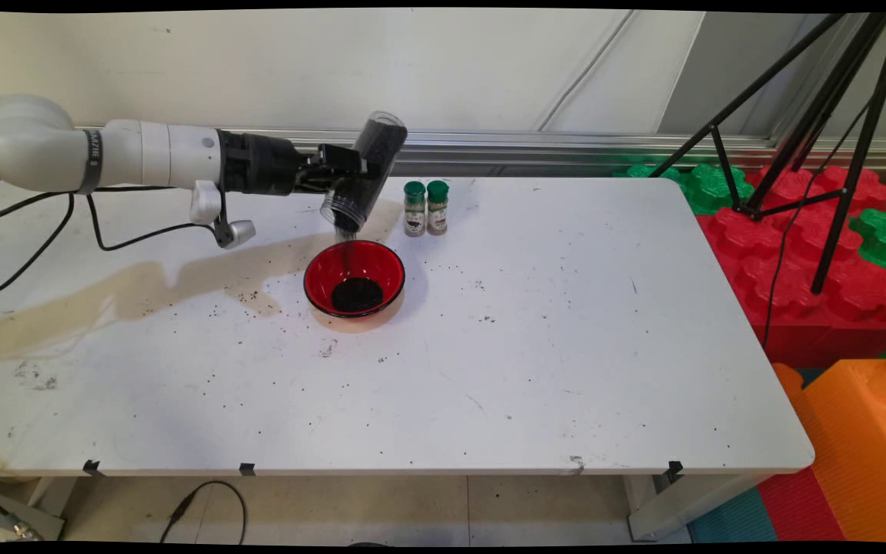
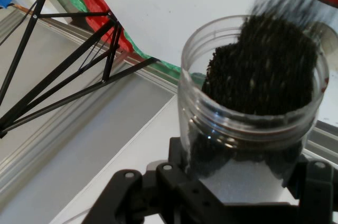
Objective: Pour the black seasoning powder in the red bowl
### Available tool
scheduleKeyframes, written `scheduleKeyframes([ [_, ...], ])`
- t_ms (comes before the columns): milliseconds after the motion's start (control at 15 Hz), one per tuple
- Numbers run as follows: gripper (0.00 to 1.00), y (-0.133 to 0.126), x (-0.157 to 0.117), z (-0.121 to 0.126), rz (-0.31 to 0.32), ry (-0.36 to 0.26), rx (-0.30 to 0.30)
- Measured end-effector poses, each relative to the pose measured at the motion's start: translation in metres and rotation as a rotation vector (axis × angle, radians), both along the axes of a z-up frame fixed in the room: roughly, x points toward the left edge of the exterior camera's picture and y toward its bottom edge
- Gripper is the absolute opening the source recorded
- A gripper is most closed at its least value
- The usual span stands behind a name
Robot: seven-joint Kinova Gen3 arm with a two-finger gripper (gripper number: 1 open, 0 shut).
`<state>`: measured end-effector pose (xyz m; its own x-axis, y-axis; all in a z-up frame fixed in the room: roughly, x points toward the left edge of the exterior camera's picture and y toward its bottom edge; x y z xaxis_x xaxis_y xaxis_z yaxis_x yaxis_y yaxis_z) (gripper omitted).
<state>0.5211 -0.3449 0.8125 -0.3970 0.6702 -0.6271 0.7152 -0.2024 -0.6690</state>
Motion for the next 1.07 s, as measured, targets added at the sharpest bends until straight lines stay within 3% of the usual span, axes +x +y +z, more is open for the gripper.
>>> scheduleKeyframes([
  [400, 0.0, 0.0005, -0.0011, -0.0012, 0.006, 0.008, 0.009],
  [1067, 0.0, 0.0025, -0.0025, -0.0016, 0.055, 0.096, 0.09],
])
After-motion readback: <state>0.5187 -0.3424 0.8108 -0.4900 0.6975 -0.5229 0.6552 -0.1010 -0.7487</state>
